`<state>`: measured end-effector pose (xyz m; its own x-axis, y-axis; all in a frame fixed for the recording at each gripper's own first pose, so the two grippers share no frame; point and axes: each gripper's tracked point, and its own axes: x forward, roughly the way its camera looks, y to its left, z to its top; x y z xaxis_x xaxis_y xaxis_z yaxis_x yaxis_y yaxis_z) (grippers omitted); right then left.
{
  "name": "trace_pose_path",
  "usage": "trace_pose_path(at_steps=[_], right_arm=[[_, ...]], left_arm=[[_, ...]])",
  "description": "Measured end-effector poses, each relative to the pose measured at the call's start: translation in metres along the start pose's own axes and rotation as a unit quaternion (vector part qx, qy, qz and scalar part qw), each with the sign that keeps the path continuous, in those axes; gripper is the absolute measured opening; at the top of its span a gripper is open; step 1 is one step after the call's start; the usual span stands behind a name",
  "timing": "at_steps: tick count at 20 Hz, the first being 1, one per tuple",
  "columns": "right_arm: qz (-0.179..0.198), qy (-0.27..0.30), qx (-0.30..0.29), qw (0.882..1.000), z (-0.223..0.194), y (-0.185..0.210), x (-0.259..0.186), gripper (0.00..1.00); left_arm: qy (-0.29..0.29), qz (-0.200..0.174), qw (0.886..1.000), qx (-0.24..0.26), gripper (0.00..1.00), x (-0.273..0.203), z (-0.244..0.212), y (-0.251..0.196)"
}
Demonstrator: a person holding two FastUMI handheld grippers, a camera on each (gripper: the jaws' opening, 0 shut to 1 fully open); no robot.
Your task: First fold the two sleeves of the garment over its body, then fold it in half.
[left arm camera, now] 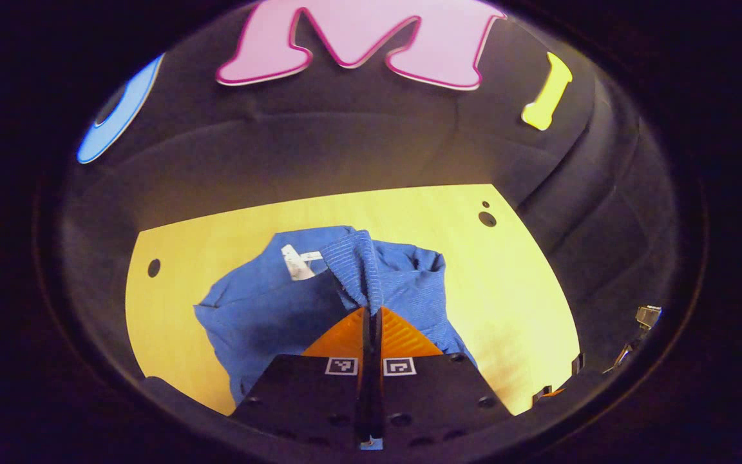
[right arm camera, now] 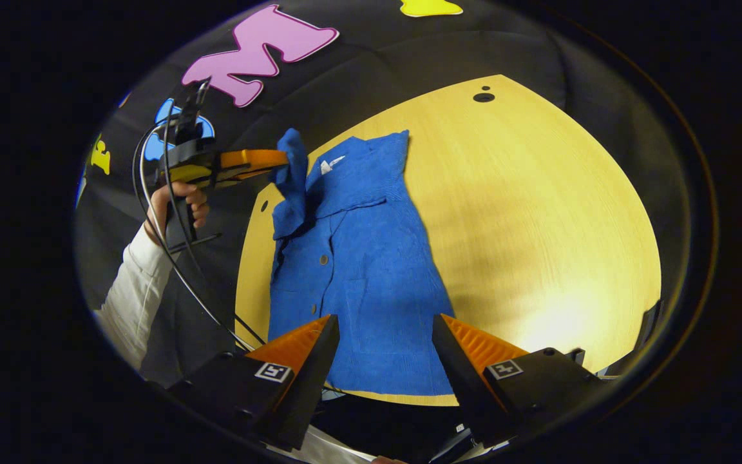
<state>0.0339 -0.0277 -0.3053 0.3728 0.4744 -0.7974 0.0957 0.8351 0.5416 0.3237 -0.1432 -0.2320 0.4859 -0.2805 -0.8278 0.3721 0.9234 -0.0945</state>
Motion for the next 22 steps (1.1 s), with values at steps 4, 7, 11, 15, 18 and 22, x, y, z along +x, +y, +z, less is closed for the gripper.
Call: trace_pose_path(at_steps=[4, 7, 11, 15, 18, 22], right_arm=[[0.004, 0.017, 0.017, 1.000, -0.004, -0.028, 0.003, 0.94], [-0.002, 0.031, 0.023, 0.999, -0.005, -0.050, 0.002, 0.94], [0.005, 0.029, 0.036, 0.999, 0.004, -0.062, 0.003, 0.94], [0.005, 0.025, 0.034, 0.999, 0.003, -0.063, 0.005, 0.94], [0.000, 0.022, 0.024, 0.999, -0.003, -0.058, 0.006, 0.94], [-0.009, 0.006, 0.015, 1.000, -0.013, -0.038, 0.003, 0.94]], left_arm=[[0.048, 0.021, 0.999, 0.007, 0.00, 0.062, -0.013, -0.028], [0.072, 0.034, 0.997, -0.013, 0.00, 0.090, -0.023, -0.037], [0.083, -0.020, 0.996, -0.030, 0.28, 0.099, -0.027, -0.079], [0.058, -0.043, 0.997, -0.021, 0.69, 0.081, -0.019, -0.095], [0.038, -0.030, 0.999, -0.006, 0.77, 0.050, -0.024, -0.078], [0.008, -0.032, 0.999, 0.007, 0.83, -0.005, -0.059, -0.042]])
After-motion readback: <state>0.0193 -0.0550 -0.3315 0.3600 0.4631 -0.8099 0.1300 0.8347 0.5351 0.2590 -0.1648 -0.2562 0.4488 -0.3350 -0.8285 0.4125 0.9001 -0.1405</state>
